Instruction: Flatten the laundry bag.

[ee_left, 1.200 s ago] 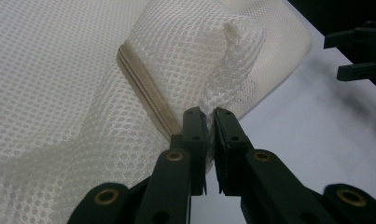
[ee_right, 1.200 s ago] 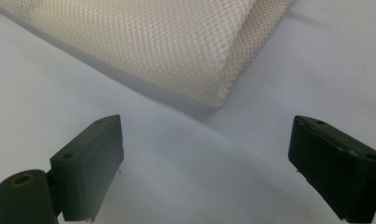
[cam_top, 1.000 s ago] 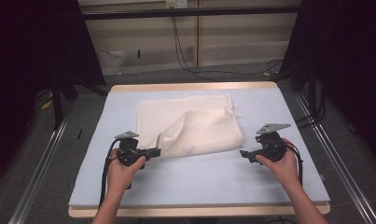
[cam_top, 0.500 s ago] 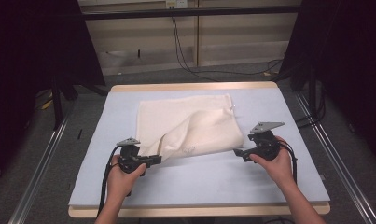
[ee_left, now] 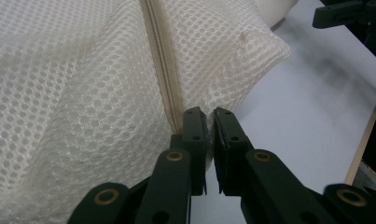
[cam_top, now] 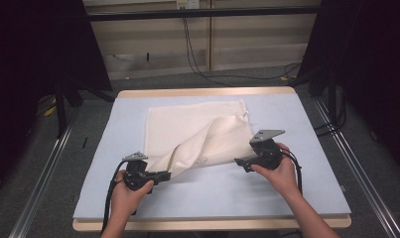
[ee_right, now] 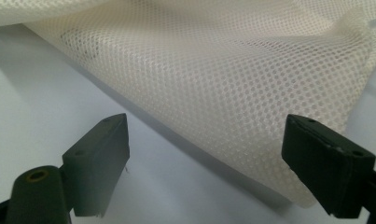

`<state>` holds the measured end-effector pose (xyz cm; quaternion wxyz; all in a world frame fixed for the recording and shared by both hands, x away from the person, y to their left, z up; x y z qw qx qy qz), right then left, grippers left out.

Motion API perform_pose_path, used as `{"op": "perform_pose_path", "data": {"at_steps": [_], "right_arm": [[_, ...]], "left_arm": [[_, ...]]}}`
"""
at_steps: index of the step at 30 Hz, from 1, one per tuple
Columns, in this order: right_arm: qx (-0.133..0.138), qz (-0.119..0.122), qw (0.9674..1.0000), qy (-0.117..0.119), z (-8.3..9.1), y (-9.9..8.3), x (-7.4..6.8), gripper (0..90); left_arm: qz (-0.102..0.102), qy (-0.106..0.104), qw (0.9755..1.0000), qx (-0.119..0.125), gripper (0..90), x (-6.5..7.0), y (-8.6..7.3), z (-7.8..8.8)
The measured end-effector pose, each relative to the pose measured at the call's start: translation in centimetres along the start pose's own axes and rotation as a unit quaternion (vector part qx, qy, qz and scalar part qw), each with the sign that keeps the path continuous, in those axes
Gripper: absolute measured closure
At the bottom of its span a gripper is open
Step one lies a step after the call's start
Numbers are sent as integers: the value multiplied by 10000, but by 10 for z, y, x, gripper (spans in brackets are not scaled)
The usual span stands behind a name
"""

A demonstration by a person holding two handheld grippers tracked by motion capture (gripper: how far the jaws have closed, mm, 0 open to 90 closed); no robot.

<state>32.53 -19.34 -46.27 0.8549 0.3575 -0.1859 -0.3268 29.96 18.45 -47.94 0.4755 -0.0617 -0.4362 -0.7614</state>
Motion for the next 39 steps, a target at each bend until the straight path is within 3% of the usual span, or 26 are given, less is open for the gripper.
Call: {"op": "perform_pose_path", "data": {"at_steps": [5,13,26,31,35,38,39], "right_arm": [[-105,-34,9999,76,-5,1,-5,156],[102,-74,9998,159,-10,13,-14,166],[158,-32,9990,428,-44,44,-40,198],[234,-232,9977,598,-54,51,-44,263],[279,-347,9974,565,-59,54,-44,326],[322,-606,9949,745,-64,58,-44,439],[322,-606,9949,745,-64,58,-44,439]], "left_arm": [[-3,1,9999,-171,841,-1,-7,0],[-63,46,9997,-236,841,0,-8,-1],[-67,55,9990,-447,842,-2,-9,1],[-75,62,9985,-548,842,-3,-10,1],[10,25,9985,-541,844,-5,-10,3],[-71,52,9982,-591,844,-4,-10,2],[-109,71,9980,-624,844,-3,-10,2]]}}
Point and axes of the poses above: each handheld gripper's, and its own axes: z roughly backward along the jaws, y roughly out of its top, x roughly to its right, the point moved 2 cm from there along -z, roughly forward along the jaws, and after that the axes turned 7 degrees about z, right-handed, at the moved point
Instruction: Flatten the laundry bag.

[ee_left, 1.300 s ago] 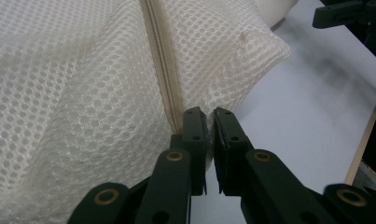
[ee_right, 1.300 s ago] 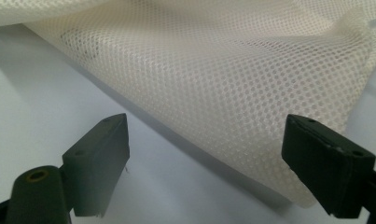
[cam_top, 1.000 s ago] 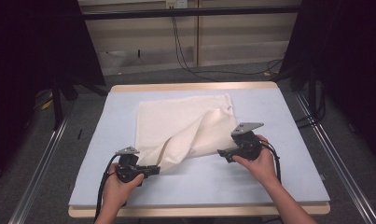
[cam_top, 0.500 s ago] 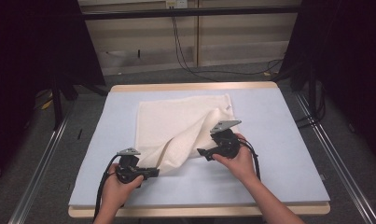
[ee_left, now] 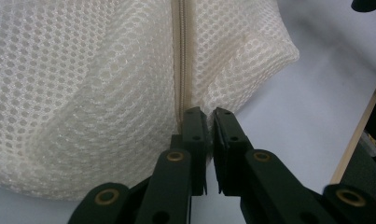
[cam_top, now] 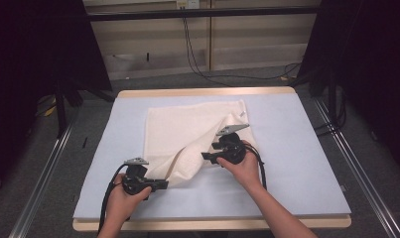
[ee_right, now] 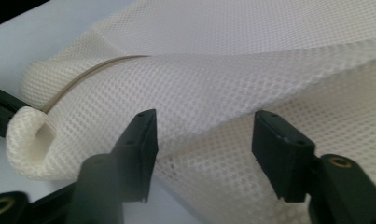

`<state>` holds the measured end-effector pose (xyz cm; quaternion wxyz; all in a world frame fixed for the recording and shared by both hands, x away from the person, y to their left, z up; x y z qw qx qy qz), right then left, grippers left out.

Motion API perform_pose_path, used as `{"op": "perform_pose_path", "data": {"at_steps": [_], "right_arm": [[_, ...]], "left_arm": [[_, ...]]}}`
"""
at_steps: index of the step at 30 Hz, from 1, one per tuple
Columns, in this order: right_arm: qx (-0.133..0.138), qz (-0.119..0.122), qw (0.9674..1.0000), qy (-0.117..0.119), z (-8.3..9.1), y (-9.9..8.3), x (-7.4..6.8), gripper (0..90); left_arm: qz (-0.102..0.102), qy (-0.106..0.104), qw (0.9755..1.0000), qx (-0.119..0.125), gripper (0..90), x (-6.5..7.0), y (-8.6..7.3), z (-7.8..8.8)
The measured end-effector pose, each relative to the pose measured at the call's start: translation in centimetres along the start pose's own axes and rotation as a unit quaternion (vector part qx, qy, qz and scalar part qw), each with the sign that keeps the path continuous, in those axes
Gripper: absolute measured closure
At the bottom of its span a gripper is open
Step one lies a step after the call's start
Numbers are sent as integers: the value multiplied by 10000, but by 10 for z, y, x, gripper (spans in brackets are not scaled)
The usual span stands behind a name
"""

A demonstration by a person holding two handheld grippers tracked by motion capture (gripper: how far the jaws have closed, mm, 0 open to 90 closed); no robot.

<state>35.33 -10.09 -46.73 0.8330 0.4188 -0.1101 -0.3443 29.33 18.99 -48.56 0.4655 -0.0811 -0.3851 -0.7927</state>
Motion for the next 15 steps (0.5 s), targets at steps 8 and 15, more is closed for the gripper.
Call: {"op": "perform_pose_path", "data": {"at_steps": [8,15], "right_arm": [[-49,-10,9997,255,-8,7,-6,790],[-12,188,9993,309,0,7,-8,876]], "left_arm": [[-73,14,10000,-15,844,1,1,0],[-29,7,10000,66,816,2,3,3]]}}
Point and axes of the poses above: each handheld gripper's, and its own axes: z roughly backward along the jaws, y roughly out of its top, x roughly to its right, the point moved 2 cm from there along -z, roughly forward along the jaws, and after that the axes turned 7 degrees about z, right-handed, at the moved point
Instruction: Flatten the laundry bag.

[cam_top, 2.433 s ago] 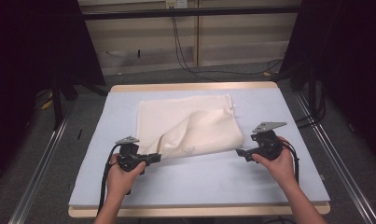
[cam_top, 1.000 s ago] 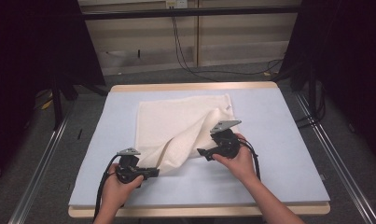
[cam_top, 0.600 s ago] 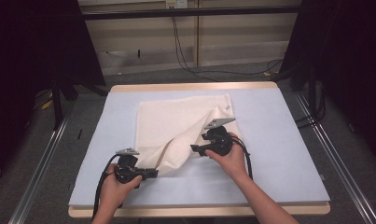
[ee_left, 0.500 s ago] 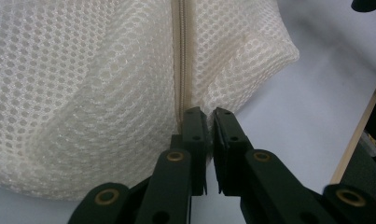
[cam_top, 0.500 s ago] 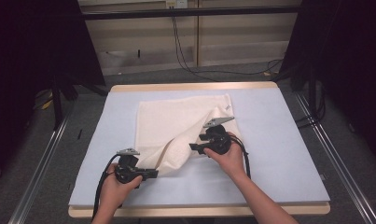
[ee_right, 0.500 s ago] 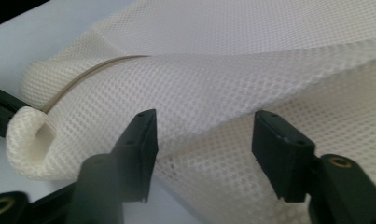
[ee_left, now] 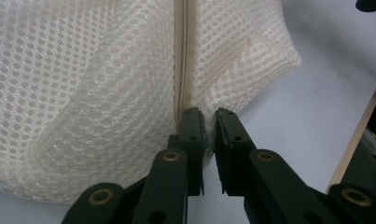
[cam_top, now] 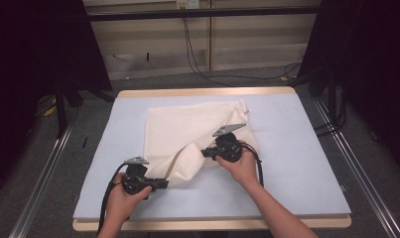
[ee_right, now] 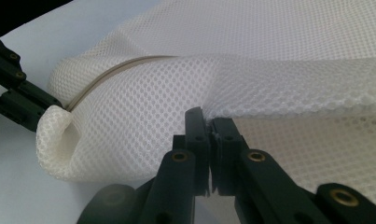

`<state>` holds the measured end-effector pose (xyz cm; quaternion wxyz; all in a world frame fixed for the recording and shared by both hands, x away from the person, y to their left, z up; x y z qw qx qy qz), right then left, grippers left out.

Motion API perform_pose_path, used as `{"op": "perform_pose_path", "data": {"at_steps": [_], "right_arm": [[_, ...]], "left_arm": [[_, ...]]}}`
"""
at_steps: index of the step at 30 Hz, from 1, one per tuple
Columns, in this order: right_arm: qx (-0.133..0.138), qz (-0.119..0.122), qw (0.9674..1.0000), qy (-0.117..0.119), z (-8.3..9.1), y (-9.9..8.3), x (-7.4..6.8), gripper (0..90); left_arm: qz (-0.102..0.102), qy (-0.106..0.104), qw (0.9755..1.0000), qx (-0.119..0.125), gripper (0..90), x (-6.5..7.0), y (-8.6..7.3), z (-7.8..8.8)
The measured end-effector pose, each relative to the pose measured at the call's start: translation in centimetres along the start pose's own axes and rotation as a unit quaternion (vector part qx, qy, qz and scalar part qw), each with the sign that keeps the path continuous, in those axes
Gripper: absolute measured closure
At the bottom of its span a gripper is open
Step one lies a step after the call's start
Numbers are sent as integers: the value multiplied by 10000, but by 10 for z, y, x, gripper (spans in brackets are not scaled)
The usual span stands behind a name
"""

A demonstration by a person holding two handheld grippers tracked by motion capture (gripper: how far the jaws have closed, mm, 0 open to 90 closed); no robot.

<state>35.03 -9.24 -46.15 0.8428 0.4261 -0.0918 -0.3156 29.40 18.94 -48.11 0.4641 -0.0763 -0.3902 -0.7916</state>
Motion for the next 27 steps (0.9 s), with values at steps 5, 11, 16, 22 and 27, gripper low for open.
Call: {"op": "perform_pose_path", "data": {"at_steps": [5,11,16,22,27], "right_arm": [[-9,40,10000,26,5,-9,-4,876],[-11,60,10000,48,9,-19,-9,876],[-54,46,9999,82,15,-22,-14,875],[-105,-6,9999,108,19,-32,-17,876],[-185,-47,9998,108,22,-39,-17,877]], "left_arm": [[-54,42,9989,463,589,1,7,9],[-130,74,9966,815,485,-3,16,14],[-372,125,9938,1037,387,-9,27,6],[-504,8,9954,820,306,-12,36,-16],[-591,-58,9957,711,312,-8,40,-27]]}}
Point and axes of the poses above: each handheld gripper's, and its own axes: z roughly backward along the jaws, y roughly out of its top, x roughly to its right, the point moved 2 cm from there along -z, roughly forward along the jaws, and after that the axes turned 7 degrees about z, right-handed, at the moved point
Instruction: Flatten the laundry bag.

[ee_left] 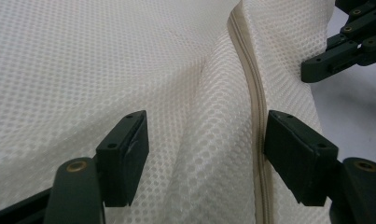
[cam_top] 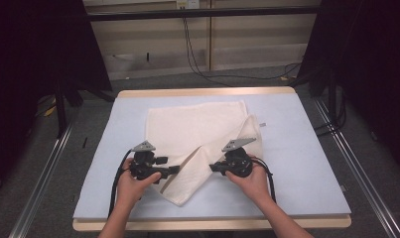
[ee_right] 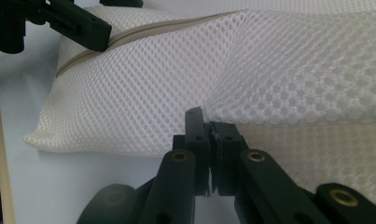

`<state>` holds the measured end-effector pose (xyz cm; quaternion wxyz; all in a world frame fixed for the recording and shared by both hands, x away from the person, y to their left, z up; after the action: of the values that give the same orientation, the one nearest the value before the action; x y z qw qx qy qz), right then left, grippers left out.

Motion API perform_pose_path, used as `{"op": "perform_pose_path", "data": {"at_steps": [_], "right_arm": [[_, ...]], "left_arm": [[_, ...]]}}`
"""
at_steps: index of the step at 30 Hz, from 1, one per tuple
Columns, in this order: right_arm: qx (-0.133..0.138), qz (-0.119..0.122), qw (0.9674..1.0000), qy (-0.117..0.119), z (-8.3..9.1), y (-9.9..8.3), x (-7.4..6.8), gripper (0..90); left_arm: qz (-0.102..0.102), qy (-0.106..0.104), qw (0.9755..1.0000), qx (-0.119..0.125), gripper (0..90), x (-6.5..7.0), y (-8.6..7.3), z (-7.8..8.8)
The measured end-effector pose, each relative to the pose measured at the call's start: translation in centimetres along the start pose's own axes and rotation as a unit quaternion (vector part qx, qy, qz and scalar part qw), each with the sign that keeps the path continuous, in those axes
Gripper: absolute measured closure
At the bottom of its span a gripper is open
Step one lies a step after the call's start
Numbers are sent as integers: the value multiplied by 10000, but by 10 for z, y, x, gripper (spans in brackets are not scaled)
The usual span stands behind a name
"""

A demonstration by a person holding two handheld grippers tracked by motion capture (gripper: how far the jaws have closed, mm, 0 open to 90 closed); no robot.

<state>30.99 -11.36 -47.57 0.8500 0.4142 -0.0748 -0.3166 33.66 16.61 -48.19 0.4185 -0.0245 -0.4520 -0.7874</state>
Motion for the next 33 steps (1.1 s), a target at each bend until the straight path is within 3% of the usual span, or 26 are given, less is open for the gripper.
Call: {"op": "perform_pose_path", "data": {"at_steps": [3,6,8,9,12,14,15,19,21,24,27,30,33], "right_arm": [[-57,-36,10000,-6,2,-6,-1,877],[-67,-49,10000,-3,5,-11,0,877],[-61,-54,10000,0,6,-13,0,877],[-86,-50,9999,-12,7,-15,-1,877],[-99,-60,9999,-16,8,-16,-2,877],[-83,-30,10000,-25,8,-18,-2,877],[-100,-59,9999,-28,9,-18,-2,877],[-85,-73,9999,-23,9,-19,-2,877],[-105,-68,9999,-41,10,-19,-1,877],[-104,-57,9999,-26,10,-20,-1,877],[-113,-49,9999,-24,10,-20,-1,877],[-115,-43,9999,-18,10,-20,0,877],[-134,-40,9999,-24,10,-20,-1,877]], "left_arm": [[119,-117,9999,30,310,-1,3,-3],[72,154,9998,73,326,-6,9,3],[94,215,9996,157,346,-10,14,9],[-30,380,9990,234,376,-15,18,13],[-68,484,9986,190,386,-22,20,13],[-199,592,9979,157,385,-31,20,9],[-387,828,9957,125,371,-38,20,5],[-475,927,9945,-75,359,-50,17,-6],[-476,867,9951,-66,359,-53,17,-11],[-484,866,9950,-80,363,-52,17,-12],[-661,1006,9926,-156,400,-49,16,-12],[-582,1016,9927,-286,552,-42,17,-13],[-652,1005,9921,-374,616,-38,17,-14]]}}
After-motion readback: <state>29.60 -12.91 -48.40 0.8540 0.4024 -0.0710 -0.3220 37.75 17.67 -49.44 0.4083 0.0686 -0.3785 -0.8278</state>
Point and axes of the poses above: each handheld gripper's, and its own axes: z roughly backward along the jaws, y roughly out of its top, x roughly to its right, the point moved 2 cm from there along -z, roughly forward along the jaws, and after that the axes turned 7 degrees about z, right-handed, at the moved point
